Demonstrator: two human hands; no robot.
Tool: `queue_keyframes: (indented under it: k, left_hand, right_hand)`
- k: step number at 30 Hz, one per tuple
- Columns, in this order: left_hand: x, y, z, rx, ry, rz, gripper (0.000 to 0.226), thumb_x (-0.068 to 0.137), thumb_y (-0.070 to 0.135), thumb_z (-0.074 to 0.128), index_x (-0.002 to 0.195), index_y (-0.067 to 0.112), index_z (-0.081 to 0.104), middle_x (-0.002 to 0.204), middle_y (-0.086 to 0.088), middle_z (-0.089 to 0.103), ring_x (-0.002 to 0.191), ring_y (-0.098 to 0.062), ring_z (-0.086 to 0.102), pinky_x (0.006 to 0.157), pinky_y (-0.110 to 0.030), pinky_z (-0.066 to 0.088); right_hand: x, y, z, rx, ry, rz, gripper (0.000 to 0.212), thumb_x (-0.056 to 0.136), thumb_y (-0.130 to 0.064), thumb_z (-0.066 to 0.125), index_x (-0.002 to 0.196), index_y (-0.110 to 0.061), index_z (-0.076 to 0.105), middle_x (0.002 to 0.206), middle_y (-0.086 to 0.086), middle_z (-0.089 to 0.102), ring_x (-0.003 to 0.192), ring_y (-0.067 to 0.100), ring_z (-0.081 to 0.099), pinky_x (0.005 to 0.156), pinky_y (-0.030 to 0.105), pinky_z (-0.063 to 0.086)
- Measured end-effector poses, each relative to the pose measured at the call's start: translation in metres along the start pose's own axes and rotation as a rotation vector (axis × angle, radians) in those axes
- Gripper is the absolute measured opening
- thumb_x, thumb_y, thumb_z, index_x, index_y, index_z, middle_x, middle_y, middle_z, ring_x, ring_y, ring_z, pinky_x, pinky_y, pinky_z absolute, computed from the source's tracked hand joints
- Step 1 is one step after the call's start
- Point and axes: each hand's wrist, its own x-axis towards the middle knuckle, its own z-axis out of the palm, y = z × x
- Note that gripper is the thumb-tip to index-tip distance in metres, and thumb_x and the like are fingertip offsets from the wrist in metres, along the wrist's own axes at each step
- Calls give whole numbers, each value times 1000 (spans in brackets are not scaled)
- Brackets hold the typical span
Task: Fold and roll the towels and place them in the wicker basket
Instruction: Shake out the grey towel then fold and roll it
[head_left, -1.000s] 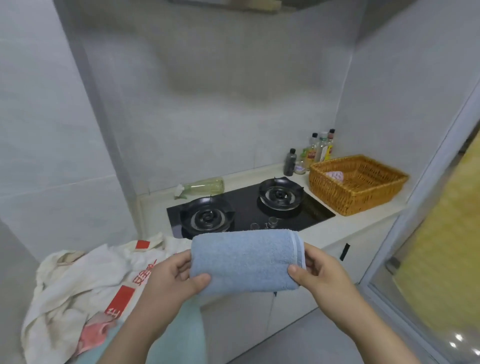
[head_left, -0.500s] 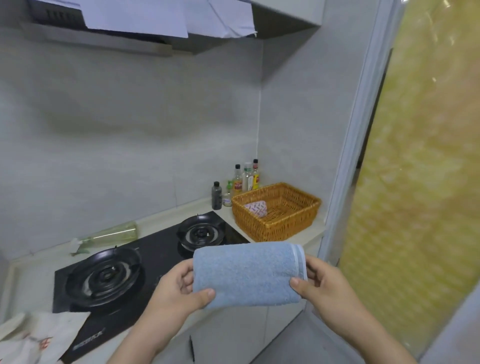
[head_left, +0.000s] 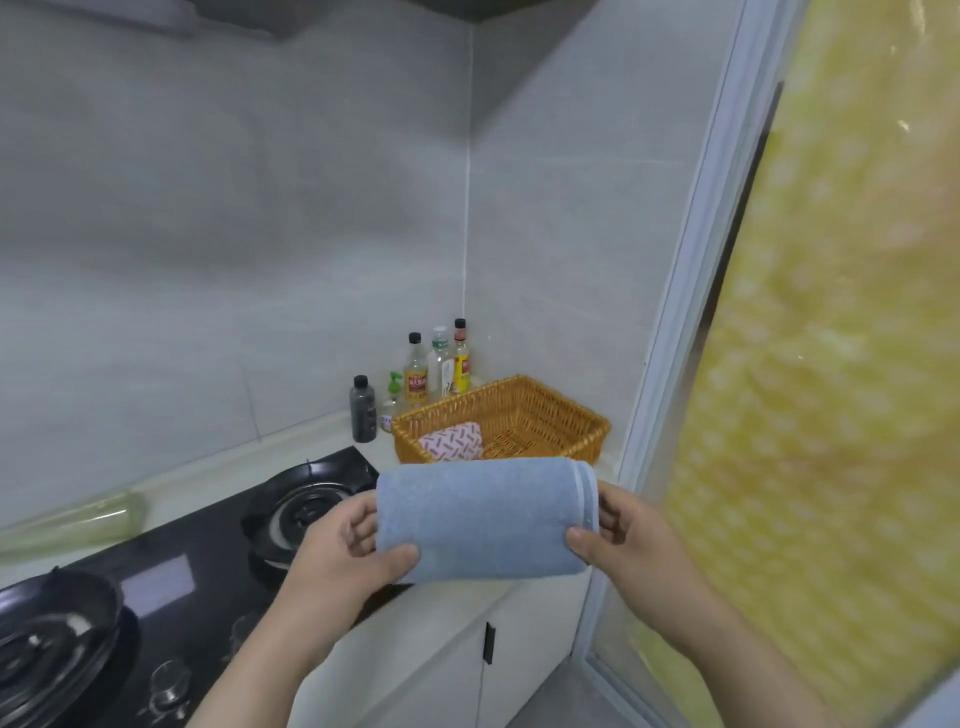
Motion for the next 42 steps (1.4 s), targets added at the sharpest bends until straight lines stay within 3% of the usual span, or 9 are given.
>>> queue_keyframes:
  k: [7, 11, 14, 17, 24, 29, 32, 35, 42]
  left_hand:
    - [114, -13, 17, -27, -17, -52, 63, 53, 12, 83, 113, 11, 66, 107, -9, 73, 100, -26, 70, 86, -42, 56]
    - [163, -25, 28, 6, -17, -84, 46, 71, -6, 77, 112, 12, 66, 107, -9, 73, 100, -25, 70, 80, -36, 58]
    - [189, -36, 40, 53, -5, -106, 45, 74, -9, 73, 114, 11, 65, 107, -9, 73, 100, -25, 70, 80, -37, 57]
    - [214, -50, 50, 95, 58, -123, 46, 73, -10, 75, 113, 13, 66, 104, -6, 74, 97, -22, 71, 79, -34, 57]
    - [266, -88, 94, 155, 306, -197, 42, 76, -9, 75, 110, 16, 67, 101, 0, 76, 98, -18, 71, 84, -32, 54]
    - [300, -101, 127, 150, 421, -331, 46, 76, -2, 77, 114, 19, 64, 106, 4, 74, 98, -13, 71, 87, -39, 57]
    - [316, -116, 136, 174, 478, -407, 51, 68, 2, 82, 111, 21, 63, 104, 5, 74, 96, -13, 70, 82, -38, 58]
    - [328, -134, 144, 180, 540, -440, 48, 73, 4, 80, 112, 24, 62, 103, 9, 73, 95, -11, 70, 79, -34, 58]
    - [350, -174, 154, 138, 619, -516, 51, 79, 27, 78, 123, 39, 56, 119, 13, 67, 110, -14, 65, 96, -43, 54]
  right_hand:
    - [114, 28, -30, -42, -12, 56, 40, 87, 5, 64, 118, -21, 64, 108, -7, 74, 106, 13, 68, 88, 30, 55]
    - [163, 40, -48, -102, -55, 66, 43, 88, -3, 67, 117, -33, 62, 105, -20, 72, 100, -1, 67, 84, 20, 55]
    - [200, 54, -61, -152, -123, 90, 45, 88, -8, 69, 123, -34, 60, 111, -19, 70, 105, 2, 65, 93, 32, 55]
    - [241, 75, -72, -144, -213, 121, 44, 88, -10, 70, 126, -30, 59, 115, -12, 70, 108, 9, 66, 94, 41, 55]
    - [356, 119, -98, -177, -433, 112, 47, 85, -3, 69, 120, -33, 60, 112, -17, 71, 105, 1, 65, 95, 37, 54]
    - [426, 148, -114, -225, -606, 127, 49, 81, -6, 72, 119, -34, 59, 110, -21, 70, 104, -3, 65, 94, 34, 54]
    - [455, 169, -113, -258, -673, 121, 48, 78, -4, 74, 115, -33, 60, 108, -19, 71, 102, -2, 65, 93, 34, 55]
    - [478, 193, -107, -311, -714, 122, 46, 76, -7, 77, 109, -35, 60, 104, -19, 70, 98, -4, 65, 91, 34, 55]
    - [510, 246, -83, -427, -724, 125, 56, 78, -17, 76, 119, -43, 48, 112, -19, 59, 106, 2, 58, 92, 31, 52]
